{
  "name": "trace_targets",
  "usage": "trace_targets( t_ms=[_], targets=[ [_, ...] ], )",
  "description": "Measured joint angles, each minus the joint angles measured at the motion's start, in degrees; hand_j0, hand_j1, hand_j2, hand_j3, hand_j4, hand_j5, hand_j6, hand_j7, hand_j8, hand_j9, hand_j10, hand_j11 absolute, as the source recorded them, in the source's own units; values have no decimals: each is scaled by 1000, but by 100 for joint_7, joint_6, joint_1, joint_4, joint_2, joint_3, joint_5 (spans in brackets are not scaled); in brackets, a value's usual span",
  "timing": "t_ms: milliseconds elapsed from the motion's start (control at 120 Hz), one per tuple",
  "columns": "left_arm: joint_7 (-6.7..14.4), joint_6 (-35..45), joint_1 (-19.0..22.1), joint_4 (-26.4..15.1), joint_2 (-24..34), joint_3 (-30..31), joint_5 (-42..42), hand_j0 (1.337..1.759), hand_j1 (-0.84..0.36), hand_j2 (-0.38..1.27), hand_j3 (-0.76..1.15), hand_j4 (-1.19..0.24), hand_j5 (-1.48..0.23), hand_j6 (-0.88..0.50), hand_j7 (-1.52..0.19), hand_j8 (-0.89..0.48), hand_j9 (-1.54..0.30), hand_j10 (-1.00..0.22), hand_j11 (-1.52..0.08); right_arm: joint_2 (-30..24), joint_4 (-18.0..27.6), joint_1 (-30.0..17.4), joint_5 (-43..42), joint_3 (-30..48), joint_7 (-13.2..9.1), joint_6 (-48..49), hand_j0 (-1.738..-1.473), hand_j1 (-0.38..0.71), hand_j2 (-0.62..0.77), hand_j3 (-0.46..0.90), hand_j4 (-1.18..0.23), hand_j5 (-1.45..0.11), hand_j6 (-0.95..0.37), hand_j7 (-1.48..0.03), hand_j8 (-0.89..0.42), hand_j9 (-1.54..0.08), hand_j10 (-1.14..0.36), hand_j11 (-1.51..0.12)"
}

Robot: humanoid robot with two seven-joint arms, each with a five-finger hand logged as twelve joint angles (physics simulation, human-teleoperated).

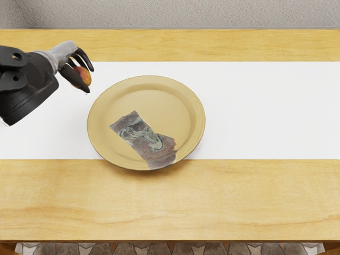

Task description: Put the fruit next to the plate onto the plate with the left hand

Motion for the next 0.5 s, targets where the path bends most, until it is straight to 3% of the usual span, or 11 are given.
trace_targets(
  t_ms=[125, 317, 433, 500],
  targets=[
    [0, -45, 30, -113, -96, -563, -4, 1651, -231, 193, 0, -756, -1069, -462, -1042, -426, -1036, -648, -1042, 0, 0, 0, 0, 1, 0, 0, -1658, -303, -8, 0, -39, -50, -39, -50, -39, -50, -39, -50],
    [-67, -739, 309, -201, -448, -1268, -21, 1653, -282, 314, 0, -746, -1089, -449, -1054, -395, -1035, -630, -1035, 0, 2, 0, 0, 0, 0, 0, -1658, -303, -8, 0, -39, -50, -39, -50, -39, -50, -39, -50],
    [-151, -1156, 474, -207, -655, -1490, -26, 1653, -239, 236, 0, -740, -1101, -468, -1044, -418, -1041, -636, -1038, 0, 1, 0, 0, 0, 0, 0, -1658, -303, -8, 0, -39, -50, -39, -50, -39, -50, -39, -50],
    [-180, -1182, 624, -188, -824, -1556, -26, 1654, -284, 366, 0, -743, -1097, -473, -1042, -425, -1036, -649, -1034, 0, 2, 0, 0, 0, 0, 0, -1658, -303, -8, 0, -39, -50, -39, -50, -39, -50, -39, -50]
  ],
)
